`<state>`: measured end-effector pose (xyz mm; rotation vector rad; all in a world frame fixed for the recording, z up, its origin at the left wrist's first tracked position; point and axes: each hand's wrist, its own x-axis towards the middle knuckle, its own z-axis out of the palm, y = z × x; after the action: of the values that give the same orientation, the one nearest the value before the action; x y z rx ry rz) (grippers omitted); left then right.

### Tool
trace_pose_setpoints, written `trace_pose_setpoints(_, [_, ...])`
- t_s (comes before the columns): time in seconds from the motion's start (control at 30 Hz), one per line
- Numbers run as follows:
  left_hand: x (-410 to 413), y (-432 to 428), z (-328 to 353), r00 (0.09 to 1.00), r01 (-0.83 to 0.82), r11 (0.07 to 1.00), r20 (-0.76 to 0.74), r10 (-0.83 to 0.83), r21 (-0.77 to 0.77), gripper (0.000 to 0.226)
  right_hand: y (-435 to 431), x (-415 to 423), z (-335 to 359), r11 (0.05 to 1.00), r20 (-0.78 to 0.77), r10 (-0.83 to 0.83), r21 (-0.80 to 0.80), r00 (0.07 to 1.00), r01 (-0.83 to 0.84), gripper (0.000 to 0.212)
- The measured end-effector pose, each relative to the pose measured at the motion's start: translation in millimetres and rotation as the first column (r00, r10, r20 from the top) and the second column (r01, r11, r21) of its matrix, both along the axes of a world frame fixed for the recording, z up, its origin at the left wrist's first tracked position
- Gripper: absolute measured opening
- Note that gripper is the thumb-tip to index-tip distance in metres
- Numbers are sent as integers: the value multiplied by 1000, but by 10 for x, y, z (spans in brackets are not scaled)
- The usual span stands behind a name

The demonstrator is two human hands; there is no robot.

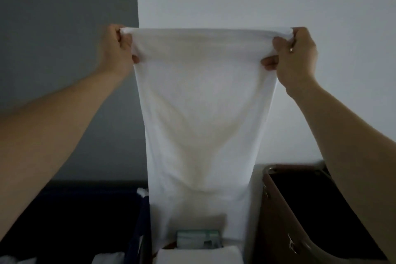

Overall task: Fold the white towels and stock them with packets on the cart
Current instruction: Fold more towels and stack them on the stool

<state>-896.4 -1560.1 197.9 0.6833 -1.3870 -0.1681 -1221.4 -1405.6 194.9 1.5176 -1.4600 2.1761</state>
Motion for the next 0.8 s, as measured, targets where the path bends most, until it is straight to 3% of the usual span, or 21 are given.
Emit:
trace_pose_setpoints(0.27, [464,728,-750,995,92,986,28,-97,137,25,848,357,-658,992,26,8,126,1000,-11,17])
trace_pose_setpoints(0.4, [779,1352,-1611,981,139,956,97,-168,258,9,1323,569,-1440,961,95,-13,277,995,-13,13])
trace_pose_setpoints(0.47, [942,1668,-2118,966,130,917,160,-202,377,11,1583,653,-1906,920,95,-38,393,995,-3,3])
trace_pose_setpoints(0.6, [1207,2314,-2892,903,58,837,330,-276,543,22,2086,818,-2602,808,51,-92,587,994,45,11])
trace_pose_setpoints(0.8, [1334,2659,-3257,885,116,716,255,-388,689,20,2510,869,-2922,689,-140,-127,699,982,190,17])
